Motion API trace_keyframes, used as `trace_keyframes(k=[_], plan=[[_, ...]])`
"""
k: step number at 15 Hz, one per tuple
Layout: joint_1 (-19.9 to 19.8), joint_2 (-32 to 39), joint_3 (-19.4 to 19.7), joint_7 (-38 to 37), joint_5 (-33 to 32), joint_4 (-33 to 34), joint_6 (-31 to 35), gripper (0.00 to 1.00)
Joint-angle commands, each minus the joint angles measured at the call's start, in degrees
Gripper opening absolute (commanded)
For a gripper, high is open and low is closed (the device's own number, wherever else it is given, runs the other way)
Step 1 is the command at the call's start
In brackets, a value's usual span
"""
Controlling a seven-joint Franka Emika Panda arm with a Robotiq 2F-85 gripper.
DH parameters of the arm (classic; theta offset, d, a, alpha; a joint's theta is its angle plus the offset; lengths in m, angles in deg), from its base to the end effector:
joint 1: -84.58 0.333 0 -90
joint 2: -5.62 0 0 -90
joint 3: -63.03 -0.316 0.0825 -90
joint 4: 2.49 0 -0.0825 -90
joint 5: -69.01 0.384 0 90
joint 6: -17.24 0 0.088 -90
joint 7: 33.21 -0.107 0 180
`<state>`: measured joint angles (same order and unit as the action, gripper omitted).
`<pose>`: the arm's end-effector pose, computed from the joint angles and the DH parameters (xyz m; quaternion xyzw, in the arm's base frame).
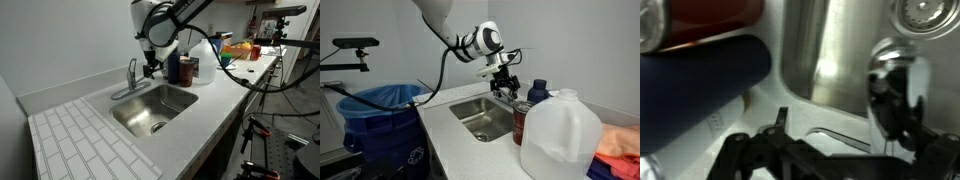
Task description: Move the tap
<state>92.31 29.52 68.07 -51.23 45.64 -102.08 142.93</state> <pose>0.6626 0.0224 0.3457 0.9827 -0.0123 0.0509 0.1779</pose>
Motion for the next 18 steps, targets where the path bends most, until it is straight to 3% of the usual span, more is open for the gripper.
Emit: trace_keyframes(k=[1,5,10,12,13,18], plan=[[-3.9,-0.2,4.8,1.2,-4.3,0.5,-0.1,1.00],[-9.5,2.0,8.1,6.0,-4.7,4.5,1.8,1.00],[-15.5,4.4,8.0,12.2,-0.7,10.1,7.2,1.00],[-16.2,4.6,7.1,14.1,1.7,11.9,6.5,1.00],[-14.1,5.4,6.3,11.8,2.4,12.3,5.0,1.00],[-14.5,2.9,1.7,16.8,11.1,14.9,-4.8,1.00]])
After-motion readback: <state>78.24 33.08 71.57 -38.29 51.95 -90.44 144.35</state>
